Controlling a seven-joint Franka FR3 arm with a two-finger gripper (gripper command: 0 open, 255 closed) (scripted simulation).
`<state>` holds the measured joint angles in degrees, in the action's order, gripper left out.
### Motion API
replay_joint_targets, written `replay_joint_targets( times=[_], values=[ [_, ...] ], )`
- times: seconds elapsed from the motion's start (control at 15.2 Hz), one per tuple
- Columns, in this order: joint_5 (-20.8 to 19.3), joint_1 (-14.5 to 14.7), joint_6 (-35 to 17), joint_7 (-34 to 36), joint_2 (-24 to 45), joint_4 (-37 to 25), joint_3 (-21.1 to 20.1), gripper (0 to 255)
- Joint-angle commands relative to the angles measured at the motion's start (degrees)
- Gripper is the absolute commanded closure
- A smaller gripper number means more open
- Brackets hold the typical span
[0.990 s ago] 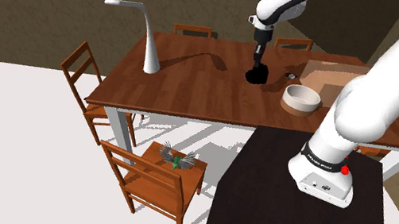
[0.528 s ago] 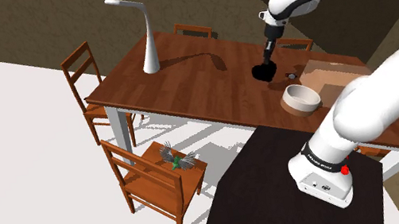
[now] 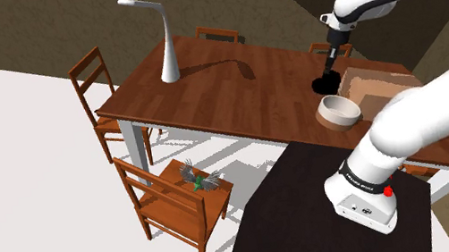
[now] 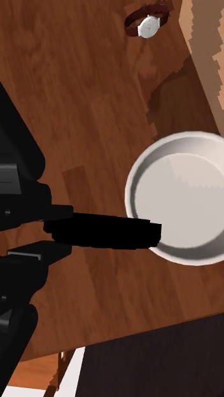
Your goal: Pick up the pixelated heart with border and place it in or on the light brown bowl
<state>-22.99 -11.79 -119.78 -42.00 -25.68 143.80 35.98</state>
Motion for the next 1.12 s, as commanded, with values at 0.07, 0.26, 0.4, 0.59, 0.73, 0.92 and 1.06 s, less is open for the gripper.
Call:
replay_joint_targets(
  times=[0.07, 0.26, 0.4, 0.59, 0.73, 0.92, 1.06],
  values=[
    [-2.83, -3.12, 1.19, -3.07, -3.46, 1.45, 1.79, 255],
    [-5.23, -5.98, 2.39, -6.67, -5.95, 1.79, 3.98, 255],
    [-6.7, -7.77, 3.14, -9.23, -7.28, 1.67, 5.56, 255],
    [-8.68, -10.12, 4.12, -13.16, -8.76, 0.99, 8.1, 255],
    [-9.06, -10.03, 2.35, -13.02, -7.98, 1.97, 8.91, 255],
    [-9.6, -9.81, -0.38, -12.84, -6.67, 3.36, 10.21, 255],
    [-9.93, -9.6, -2.26, -12.73, -5.67, 4.22, 11.12, 255]
  ],
)
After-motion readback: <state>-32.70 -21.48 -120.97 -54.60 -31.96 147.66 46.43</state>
